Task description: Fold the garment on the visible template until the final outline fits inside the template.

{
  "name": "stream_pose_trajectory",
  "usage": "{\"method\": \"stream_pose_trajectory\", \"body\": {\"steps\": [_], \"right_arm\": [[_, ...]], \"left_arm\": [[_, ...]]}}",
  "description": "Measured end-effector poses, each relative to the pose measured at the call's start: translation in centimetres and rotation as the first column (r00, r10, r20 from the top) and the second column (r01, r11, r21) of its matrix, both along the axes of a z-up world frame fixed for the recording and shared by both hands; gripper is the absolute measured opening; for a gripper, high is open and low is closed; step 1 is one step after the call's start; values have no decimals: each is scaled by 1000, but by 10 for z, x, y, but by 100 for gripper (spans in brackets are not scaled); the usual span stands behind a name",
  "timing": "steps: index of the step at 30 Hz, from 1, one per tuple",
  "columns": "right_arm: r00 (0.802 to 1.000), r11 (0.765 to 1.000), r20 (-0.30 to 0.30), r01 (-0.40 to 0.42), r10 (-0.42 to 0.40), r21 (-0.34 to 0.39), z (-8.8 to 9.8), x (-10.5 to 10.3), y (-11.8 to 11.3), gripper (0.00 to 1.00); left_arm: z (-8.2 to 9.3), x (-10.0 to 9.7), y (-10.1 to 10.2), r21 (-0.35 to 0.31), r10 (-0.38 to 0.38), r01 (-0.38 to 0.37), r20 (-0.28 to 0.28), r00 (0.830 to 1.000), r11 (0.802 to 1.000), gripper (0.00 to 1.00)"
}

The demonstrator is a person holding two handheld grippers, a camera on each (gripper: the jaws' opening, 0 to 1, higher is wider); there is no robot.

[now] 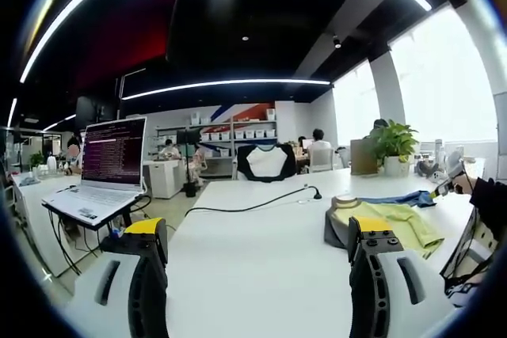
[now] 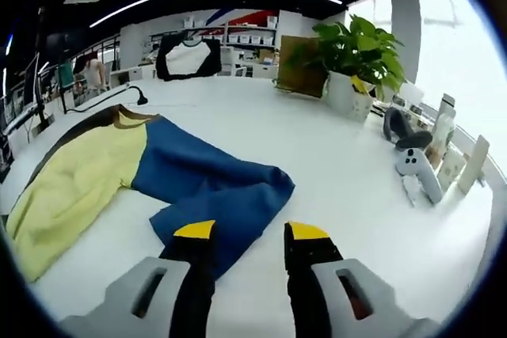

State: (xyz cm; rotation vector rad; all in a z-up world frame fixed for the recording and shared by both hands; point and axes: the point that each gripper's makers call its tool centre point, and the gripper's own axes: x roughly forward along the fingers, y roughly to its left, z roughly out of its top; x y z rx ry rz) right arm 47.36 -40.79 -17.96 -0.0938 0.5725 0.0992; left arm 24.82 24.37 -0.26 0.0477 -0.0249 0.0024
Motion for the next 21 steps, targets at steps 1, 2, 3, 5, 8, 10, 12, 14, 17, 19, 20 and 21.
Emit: {"method": "stream_pose_trajectory", "body": {"steps": [1,2,3,5,8,10,12,14,17,19,20,21], "right_arm": [[1000,1000,-1,2,-2,2,-1,0,0,31],[1000,999,-3,7,-7,37,-3,1,1,31],[1000,997,-14,15,-14,81,-5,1,4,31],[1000,996,-18,19,-18,90,-4,0,5,26],[1000,998,-9,0,1,68,-2,1,12,20],[1000,997,-19,3,-1,79,-5,4,11,14],[1000,998,-3,3,-3,59,-2,5,8,5],[1000,998,3,1,-1,65,0,5,8,0],[1000,997,-12,-4,5,83,-1,5,7,0],[1000,997,-18,-14,15,70,0,5,6,0],[1000,998,-18,-16,17,66,3,4,4,0],[1000,998,-17,-17,18,64,6,4,3,0]], "left_arm": [[0,0,0,0,0,0,1,1000,1000,100],[0,0,0,-2,1,-1,1,1000,1000,100],[-1,0,0,-2,1,-1,0,1000,1000,100],[-2,0,0,-2,-1,1,-2,1000,1000,100],[-2,0,0,-5,2,-2,-3,1000,1000,100],[-2,-1,1,-5,1,-1,-4,1000,1000,100],[-2,-1,1,-6,2,-2,-5,1000,1000,100],[0,-3,3,-5,7,-7,3,1000,1000,100],[0,-3,4,-8,11,-11,5,1000,1000,100],[-1,-2,4,-7,9,-9,-2,1000,1000,100],[-2,-2,4,-7,8,-8,-4,1000,1000,100],[-2,-1,3,-8,6,-6,-4,1000,1000,100]]}}
